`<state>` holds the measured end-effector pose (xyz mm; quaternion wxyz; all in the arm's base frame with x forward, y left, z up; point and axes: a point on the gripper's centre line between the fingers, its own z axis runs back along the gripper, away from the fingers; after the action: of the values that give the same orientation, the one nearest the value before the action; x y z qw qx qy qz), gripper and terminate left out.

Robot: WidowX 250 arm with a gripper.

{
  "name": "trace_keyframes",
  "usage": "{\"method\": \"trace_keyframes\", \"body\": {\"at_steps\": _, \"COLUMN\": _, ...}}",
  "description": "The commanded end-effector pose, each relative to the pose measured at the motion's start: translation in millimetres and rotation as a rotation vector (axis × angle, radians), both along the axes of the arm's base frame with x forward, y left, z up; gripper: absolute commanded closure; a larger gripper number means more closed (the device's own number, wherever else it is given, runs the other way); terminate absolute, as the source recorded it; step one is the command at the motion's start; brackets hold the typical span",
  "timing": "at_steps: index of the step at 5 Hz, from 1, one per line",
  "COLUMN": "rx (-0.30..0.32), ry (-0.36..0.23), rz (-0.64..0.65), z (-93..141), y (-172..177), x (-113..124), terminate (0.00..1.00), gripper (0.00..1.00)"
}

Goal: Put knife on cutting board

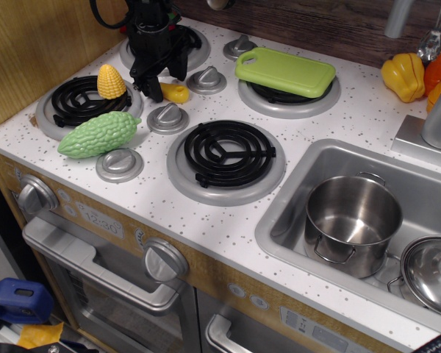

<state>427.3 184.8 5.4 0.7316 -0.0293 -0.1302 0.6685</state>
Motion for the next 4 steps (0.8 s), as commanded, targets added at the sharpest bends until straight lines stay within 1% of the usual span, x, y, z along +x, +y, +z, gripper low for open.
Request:
{"method": "trace_keyframes", "body": {"at_steps": 1, "rx": 0.022, "ry": -0.041, "rz": 0.013, "z": 27, "y": 5, "x": 5, "terminate": 0.0, "gripper": 1.0}}
{"method": "trace_keyframes", "body": {"at_steps": 2, "rx": 0.023, "ry": -0.055, "rz": 0.023, "z": 41, "y": -7, "x": 0, "terminate": 0.0, "gripper": 1.0}}
{"method": "trace_keyframes", "body": {"at_steps": 3, "rx": 0.066, "ry": -0.087, "rz": 0.03, "z": 56, "y": -17, "x": -1, "terminate": 0.0, "gripper": 1.0}}
{"method": "trace_keyframes", "body": {"at_steps": 4, "rx": 0.112, "ry": -0.13, "rz": 0.042, "z": 75, "y": -29, "x": 5, "terminate": 0.0, "gripper": 1.0}}
